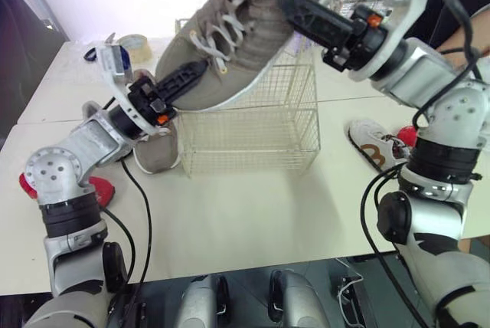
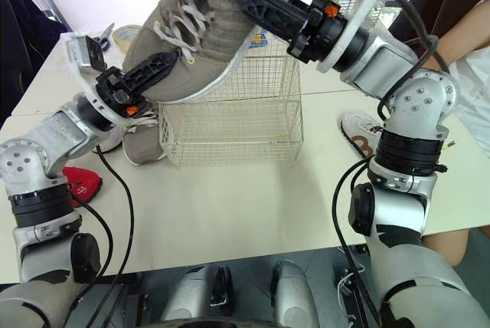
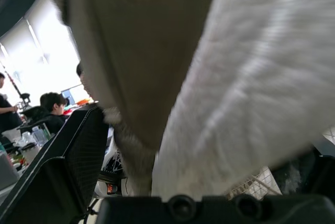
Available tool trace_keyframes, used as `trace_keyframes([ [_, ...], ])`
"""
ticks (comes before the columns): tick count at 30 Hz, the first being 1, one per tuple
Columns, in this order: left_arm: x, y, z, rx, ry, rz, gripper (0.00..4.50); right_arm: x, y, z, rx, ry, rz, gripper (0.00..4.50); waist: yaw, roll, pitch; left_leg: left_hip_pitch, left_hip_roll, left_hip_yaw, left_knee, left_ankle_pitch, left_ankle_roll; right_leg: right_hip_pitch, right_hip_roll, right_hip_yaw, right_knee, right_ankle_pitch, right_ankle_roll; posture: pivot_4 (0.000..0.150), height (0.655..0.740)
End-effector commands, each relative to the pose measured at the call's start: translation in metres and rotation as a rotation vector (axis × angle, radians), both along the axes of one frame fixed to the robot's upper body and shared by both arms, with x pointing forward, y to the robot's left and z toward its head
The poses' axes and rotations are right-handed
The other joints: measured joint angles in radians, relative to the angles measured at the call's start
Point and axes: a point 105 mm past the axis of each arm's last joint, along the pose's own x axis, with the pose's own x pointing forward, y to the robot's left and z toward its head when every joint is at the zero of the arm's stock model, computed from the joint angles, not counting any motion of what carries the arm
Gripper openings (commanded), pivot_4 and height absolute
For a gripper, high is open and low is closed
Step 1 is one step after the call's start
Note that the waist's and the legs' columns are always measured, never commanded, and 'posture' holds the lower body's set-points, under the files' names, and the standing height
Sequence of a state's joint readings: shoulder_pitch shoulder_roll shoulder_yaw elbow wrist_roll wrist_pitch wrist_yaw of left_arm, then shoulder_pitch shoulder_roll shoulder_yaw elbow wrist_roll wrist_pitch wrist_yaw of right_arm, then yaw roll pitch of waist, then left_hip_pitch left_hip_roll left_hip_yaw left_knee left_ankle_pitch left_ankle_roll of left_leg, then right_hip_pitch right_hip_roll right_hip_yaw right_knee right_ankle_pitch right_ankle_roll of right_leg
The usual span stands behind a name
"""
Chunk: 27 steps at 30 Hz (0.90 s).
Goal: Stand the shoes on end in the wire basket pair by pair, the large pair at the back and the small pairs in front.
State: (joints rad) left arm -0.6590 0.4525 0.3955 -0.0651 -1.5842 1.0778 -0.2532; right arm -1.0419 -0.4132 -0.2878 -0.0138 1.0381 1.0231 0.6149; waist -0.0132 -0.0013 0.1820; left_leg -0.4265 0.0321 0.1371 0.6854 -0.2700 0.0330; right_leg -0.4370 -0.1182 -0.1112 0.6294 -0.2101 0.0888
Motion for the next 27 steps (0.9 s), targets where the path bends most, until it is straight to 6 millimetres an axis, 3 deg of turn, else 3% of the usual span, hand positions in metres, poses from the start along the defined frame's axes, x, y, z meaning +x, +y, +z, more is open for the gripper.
trace_keyframes([
  [1, -0.011, -0.005, 0.011, 0.004, -0.061, -0.031, 0.74, -0.008, 0.007, 0.018, 0.014, -0.075, 0.025, 4.46, 0.0, 0.0, 0.0, 0.0, 0.0, 0.0, 0.0, 0.0, 0.0, 0.0, 0.0, 0.0, 0.0, 0.0, 0.0, 0.15, 0.74],
  [6, -0.011, -0.001, 0.012, -0.012, -0.057, -0.015, 0.74, -0.005, 0.002, 0.024, 0.034, -0.084, 0.011, 4.46, 0.0, 0.0, 0.0, 0.0, 0.0, 0.0, 0.0, 0.0, 0.0, 0.0, 0.0, 0.0, 0.0, 0.0, 0.0, 0.15, 0.74],
  [9, -0.011, 0.002, 0.013, -0.024, -0.056, -0.002, 0.74, -0.006, -0.003, 0.026, 0.043, -0.088, 0.008, 3.66, 0.001, 0.0, 0.0, 0.0, 0.0, 0.0, 0.0, 0.0, 0.0, 0.0, 0.0, 0.0, -0.001, 0.0, 0.0, 0.15, 0.74],
  [13, -0.011, 0.004, 0.013, -0.031, -0.05, 0.008, 0.74, -0.006, -0.01, 0.03, 0.059, -0.091, -0.001, 2.09, 0.001, 0.0, 0.0, 0.0, 0.0, 0.0, 0.0, 0.0, 0.0, 0.0, 0.0, 0.0, -0.001, 0.0, 0.0, 0.15, 0.74],
  [19, -0.012, 0.002, 0.009, 0.011, -0.055, 0.018, 0.74, -0.007, -0.009, 0.029, 0.054, -0.089, 0.002, 1.93, 0.0, 0.0, 0.0, 0.0, 0.0, 0.0, 0.0, 0.0, 0.0, 0.0, 0.0, 0.0, -0.001, 0.0, 0.0, 0.15, 0.74],
  [26, -0.018, 0.01, 0.015, 0.085, -0.091, 0.013, 4.09, -0.006, -0.009, 0.033, 0.004, -0.123, -0.034, 1.93, 0.0, 0.0, 0.0, 0.0, 0.0, 0.0, 0.0, 0.0, 0.0, -0.001, 0.0, 0.0, -0.002, 0.0, 0.0, 0.15, 0.74],
  [27, -0.02, 0.011, 0.016, 0.101, -0.106, 0.015, 4.4, -0.005, -0.01, 0.033, -0.006, -0.129, -0.045, 1.93, -0.001, 0.0, 0.0, 0.0, 0.0, 0.0, 0.0, 0.0, 0.0, -0.001, 0.0, 0.0, -0.002, 0.0, 0.0, 0.15, 0.74],
])
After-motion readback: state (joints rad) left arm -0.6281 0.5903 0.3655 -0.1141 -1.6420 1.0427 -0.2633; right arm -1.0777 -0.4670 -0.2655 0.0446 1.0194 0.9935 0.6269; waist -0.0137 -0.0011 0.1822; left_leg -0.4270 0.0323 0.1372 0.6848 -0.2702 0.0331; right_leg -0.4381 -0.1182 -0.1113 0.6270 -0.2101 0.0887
